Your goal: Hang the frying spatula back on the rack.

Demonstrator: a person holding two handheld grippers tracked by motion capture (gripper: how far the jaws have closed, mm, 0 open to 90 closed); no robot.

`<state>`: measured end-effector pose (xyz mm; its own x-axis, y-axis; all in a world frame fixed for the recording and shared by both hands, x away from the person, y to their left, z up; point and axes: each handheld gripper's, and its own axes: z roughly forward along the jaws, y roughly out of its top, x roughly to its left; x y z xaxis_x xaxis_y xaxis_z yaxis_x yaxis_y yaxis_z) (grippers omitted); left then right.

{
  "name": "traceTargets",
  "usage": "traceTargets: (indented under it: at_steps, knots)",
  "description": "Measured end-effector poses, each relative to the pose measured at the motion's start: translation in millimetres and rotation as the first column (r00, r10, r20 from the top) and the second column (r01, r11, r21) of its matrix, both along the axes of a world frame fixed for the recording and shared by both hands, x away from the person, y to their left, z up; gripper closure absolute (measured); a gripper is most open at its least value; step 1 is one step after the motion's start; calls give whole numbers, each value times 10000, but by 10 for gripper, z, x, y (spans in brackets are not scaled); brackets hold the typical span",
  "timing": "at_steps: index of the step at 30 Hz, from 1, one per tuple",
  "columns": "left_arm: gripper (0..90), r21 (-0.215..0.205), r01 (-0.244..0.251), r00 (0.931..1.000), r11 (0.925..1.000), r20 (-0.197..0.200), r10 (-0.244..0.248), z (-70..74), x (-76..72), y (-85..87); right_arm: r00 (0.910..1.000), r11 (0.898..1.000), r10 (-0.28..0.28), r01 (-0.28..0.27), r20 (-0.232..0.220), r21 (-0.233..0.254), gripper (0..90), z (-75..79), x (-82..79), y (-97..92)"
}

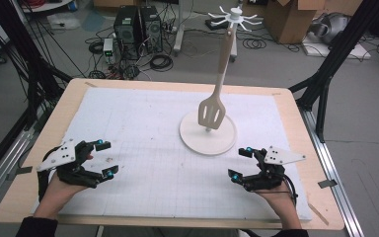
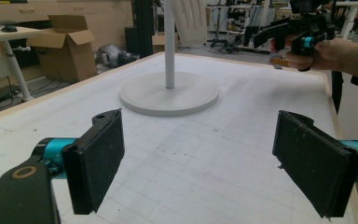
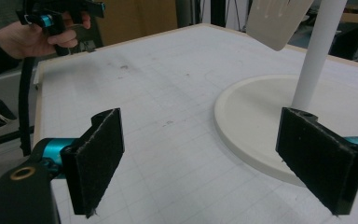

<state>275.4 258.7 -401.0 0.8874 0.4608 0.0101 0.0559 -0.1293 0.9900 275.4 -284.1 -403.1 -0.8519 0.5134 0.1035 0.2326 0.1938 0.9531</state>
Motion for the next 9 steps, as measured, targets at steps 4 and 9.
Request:
traceTargets:
  at_steps: [4, 9]
  knots:
    - [171, -13, -30, 10000, 10000, -12, 30, -3, -8, -11, 10000, 10000, -44, 44, -25, 57, 138, 0, 3, -13]
    - [171, -51, -27, 10000, 10000, -10, 27, 7, -18, -4, 9999, 9999, -87, 88, -104, 87, 138, -8, 11, -14]
